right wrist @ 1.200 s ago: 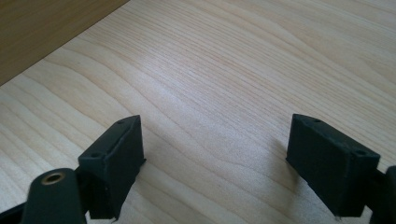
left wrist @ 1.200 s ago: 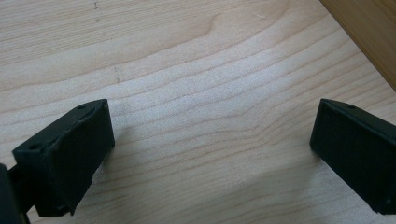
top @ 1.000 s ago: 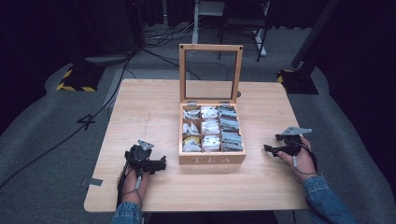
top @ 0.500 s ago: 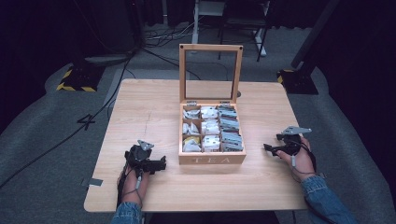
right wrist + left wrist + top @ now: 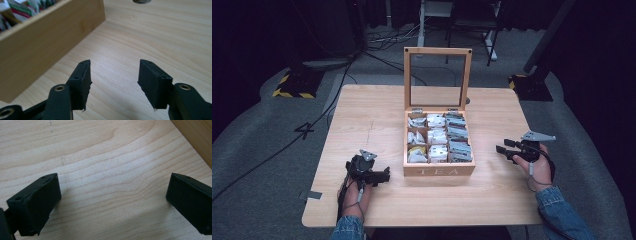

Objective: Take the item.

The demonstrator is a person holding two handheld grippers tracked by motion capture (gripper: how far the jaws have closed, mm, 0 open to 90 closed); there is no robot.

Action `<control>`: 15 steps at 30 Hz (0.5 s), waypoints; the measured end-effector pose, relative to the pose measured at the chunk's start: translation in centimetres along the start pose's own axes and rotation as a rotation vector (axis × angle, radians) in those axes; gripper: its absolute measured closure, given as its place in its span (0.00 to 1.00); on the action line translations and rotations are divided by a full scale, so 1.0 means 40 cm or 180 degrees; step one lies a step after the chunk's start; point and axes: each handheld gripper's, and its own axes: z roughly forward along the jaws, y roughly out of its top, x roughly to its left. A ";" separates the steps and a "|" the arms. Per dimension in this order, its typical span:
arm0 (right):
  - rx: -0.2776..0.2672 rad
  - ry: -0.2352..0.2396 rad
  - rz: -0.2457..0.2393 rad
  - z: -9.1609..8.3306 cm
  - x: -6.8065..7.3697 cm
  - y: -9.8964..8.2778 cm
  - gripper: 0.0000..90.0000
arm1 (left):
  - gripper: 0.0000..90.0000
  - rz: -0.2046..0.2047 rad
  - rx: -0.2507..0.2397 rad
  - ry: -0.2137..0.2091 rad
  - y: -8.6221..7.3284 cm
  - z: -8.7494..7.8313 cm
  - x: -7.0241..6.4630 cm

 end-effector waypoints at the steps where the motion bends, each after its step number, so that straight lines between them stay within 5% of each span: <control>1: -0.0010 0.0005 0.0001 -0.006 0.005 0.005 0.49 | 0.00 0.0009 0.0002 0.0001 0.001 0.000 0.001; 15: -0.0369 0.0252 -0.0104 -0.058 0.118 0.079 0.50 | 0.00 0.0026 0.0001 -0.0018 0.005 0.004 0.004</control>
